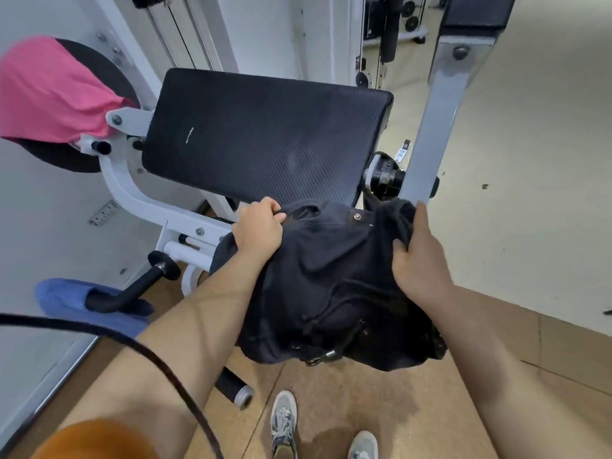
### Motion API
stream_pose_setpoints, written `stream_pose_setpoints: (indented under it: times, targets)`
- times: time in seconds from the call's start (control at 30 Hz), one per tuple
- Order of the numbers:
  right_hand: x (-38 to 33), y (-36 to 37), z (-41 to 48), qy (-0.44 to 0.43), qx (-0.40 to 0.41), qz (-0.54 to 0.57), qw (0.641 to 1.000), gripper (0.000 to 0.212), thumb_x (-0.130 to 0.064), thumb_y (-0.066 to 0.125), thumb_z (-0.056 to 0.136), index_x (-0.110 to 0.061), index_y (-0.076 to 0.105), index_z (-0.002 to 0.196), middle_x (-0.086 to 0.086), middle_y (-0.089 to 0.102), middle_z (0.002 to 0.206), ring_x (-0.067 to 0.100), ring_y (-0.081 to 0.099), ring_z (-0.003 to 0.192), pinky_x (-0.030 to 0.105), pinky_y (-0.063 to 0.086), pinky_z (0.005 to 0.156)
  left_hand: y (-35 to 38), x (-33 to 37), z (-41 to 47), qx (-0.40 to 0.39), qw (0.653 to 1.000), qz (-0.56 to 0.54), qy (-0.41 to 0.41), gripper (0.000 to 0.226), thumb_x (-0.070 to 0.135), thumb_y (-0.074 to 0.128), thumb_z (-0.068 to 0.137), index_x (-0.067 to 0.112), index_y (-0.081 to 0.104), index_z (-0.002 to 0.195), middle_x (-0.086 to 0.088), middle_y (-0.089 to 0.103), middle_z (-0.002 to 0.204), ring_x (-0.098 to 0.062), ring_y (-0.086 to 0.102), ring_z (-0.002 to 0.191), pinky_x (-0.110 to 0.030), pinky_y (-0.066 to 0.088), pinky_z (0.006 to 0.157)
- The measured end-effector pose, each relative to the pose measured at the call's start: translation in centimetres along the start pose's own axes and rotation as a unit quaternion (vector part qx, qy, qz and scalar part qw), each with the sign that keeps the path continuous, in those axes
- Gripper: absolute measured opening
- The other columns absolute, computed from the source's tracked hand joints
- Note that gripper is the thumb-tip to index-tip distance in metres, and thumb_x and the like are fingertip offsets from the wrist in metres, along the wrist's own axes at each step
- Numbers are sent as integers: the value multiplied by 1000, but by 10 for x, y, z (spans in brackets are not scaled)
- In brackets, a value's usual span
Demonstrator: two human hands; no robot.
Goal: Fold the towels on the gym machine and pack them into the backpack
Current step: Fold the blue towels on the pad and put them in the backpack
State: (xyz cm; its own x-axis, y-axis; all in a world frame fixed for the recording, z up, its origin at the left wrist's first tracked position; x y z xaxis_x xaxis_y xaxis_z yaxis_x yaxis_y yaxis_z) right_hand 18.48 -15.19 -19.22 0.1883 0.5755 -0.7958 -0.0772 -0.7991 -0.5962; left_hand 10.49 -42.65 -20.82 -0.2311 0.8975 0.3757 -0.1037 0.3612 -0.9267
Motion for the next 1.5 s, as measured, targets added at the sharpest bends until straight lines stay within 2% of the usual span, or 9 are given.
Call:
stream_pose_setpoints:
  times: [0.13,0.3,0.63,0.8,0.87,1.03,1.3,1.43,1.5]
  targets:
    - [-1,-12,29,-52,56,-87,993,40,-9,42,98,-12,39,138,15,64,104,39,60,94,33,41,73,-5,19,-15,35,991,-19,126,18,43,56,89,26,52,94,0,58,96,-28,54,100,-41,44,78]
    - [1,-23,60,-54,90,-167,980,23,-20,41,100,-12,57,116,17,66,100,40,59,87,39,43,68,21,-23,-51,-180,957,173,151,100,75,61,67,42,11,147,5,28,154,-27,40,133,-50,41,103]
    - [-34,-43,74,-44,160,-70,984,20,-27,51,94,-18,54,77,4,57,73,34,51,79,31,27,59,-96,0,51,99,952,171,233,22,21,63,87,30,69,106,-9,73,92,-36,65,89,-41,44,76]
    - [-13,7,76,-5,43,-118,992,58,-50,52,90,-17,37,136,10,55,126,34,54,113,41,47,86,-18,-33,78,58,991,112,41,40,13,61,81,28,57,117,-6,51,121,-28,43,117,-51,32,96]
    - [-4,17,70,7,25,-172,985,75,-53,53,89,-11,24,145,16,48,130,37,51,116,49,49,87,-17,-28,53,85,986,113,91,41,24,64,84,28,54,123,-9,46,134,-29,41,125,-56,33,101]
    - [-24,34,69,-15,-5,-157,987,58,-25,48,98,0,21,143,15,60,94,37,60,84,36,38,63,16,-42,-6,13,959,203,195,56,62,31,93,43,34,145,-4,40,152,-26,32,142,-65,21,108]
    - [-105,34,49,-59,-136,114,982,85,-35,56,95,-41,-6,152,7,64,81,12,63,76,24,51,79,36,-69,102,-64,956,231,169,50,39,35,100,42,21,147,10,30,154,-22,16,147,-64,17,112]
    - [-104,40,41,-68,-143,-15,987,83,-21,54,96,-42,-3,152,16,65,91,27,64,82,44,52,89,-10,-33,50,-19,989,32,146,46,30,59,88,34,53,133,0,50,133,-26,40,128,-55,33,101]
    - [-96,47,32,-15,-165,84,982,84,-12,58,92,-42,7,153,7,68,106,23,67,89,41,52,94,-26,5,-9,-40,975,-119,182,57,43,65,77,31,54,131,7,51,118,-18,45,115,-44,41,97]
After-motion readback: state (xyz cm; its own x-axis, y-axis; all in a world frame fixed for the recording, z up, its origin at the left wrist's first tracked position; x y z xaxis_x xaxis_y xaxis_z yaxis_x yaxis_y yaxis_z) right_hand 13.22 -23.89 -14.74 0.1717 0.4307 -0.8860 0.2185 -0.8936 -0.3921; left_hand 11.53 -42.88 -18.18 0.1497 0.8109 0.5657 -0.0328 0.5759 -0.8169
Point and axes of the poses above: each hand's wrist, its own z-axis towards the middle knuckle, its own y-axis out of the palm, x = y × z, the point moved 8 cm from there along z, towards the middle knuckle
